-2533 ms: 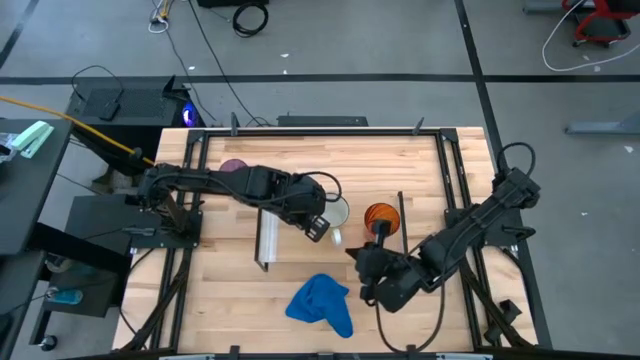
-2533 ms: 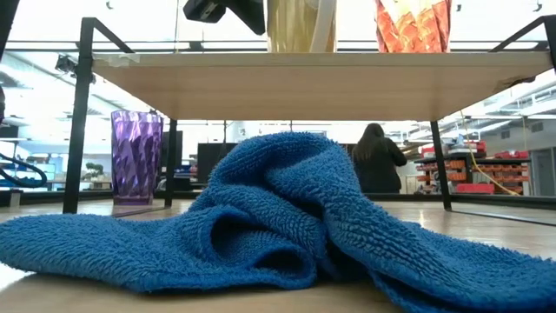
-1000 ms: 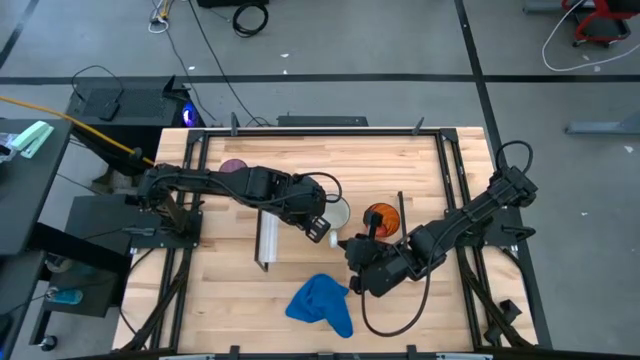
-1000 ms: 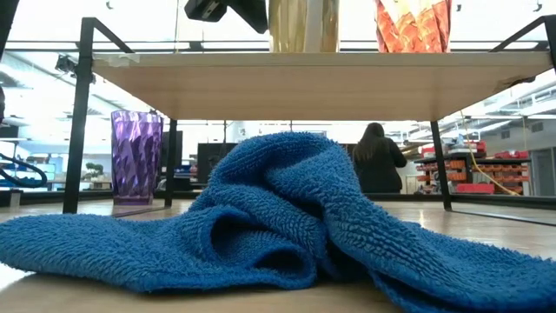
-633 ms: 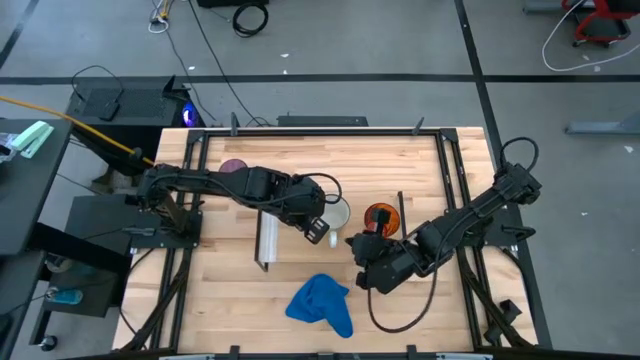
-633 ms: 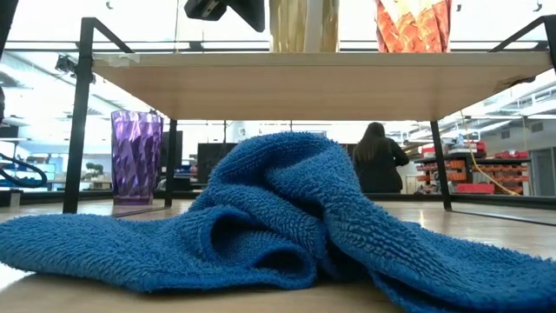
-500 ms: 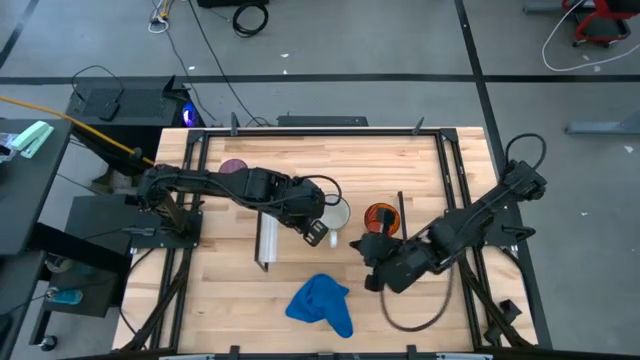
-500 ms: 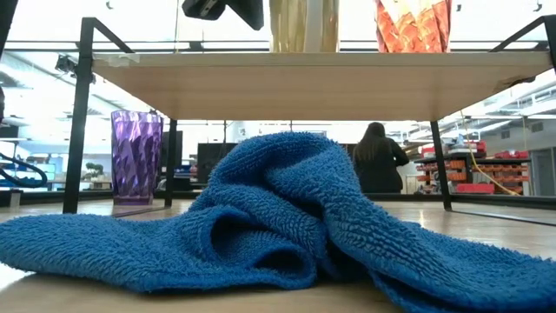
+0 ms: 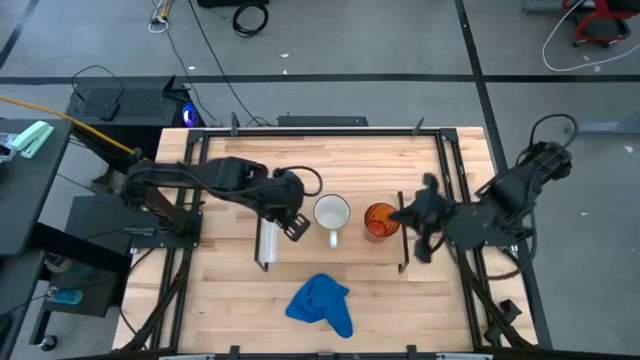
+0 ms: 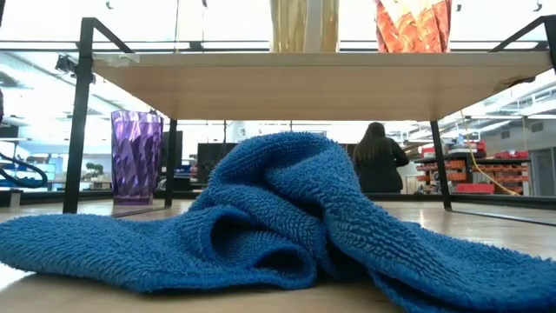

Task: Stack small to large cups/mugs on shelf
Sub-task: Put the violet cup on the shelf

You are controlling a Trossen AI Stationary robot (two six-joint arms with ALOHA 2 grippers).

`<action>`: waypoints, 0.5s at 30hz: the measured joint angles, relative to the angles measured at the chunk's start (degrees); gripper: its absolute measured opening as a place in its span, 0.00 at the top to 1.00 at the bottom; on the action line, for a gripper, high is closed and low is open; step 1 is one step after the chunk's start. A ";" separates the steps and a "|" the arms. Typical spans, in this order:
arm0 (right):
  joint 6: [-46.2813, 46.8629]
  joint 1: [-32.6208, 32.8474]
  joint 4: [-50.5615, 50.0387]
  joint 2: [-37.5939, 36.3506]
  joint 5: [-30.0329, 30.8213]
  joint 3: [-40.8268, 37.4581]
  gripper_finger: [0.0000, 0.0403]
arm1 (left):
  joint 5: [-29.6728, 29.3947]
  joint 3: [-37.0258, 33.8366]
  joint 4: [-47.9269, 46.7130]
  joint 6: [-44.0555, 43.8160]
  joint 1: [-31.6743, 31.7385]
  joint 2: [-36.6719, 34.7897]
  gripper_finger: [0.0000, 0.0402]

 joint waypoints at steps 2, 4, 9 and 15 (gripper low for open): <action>3.13 0.00 -5.47 -1.95 -0.03 0.00 0.98 | -1.06 0.03 -0.57 -0.04 0.02 -1.02 0.97; 6.65 0.04 -10.11 -3.46 -0.17 0.00 0.98 | -2.44 0.04 -1.42 -0.06 0.02 -1.96 0.97; 13.45 2.43 -16.91 -6.63 -0.17 0.00 0.97 | -6.59 0.04 -5.42 -0.16 0.11 -3.66 0.95; 17.38 5.43 -18.53 -8.90 0.04 -0.02 0.98 | -9.94 0.04 -12.87 -0.19 1.06 -4.73 0.95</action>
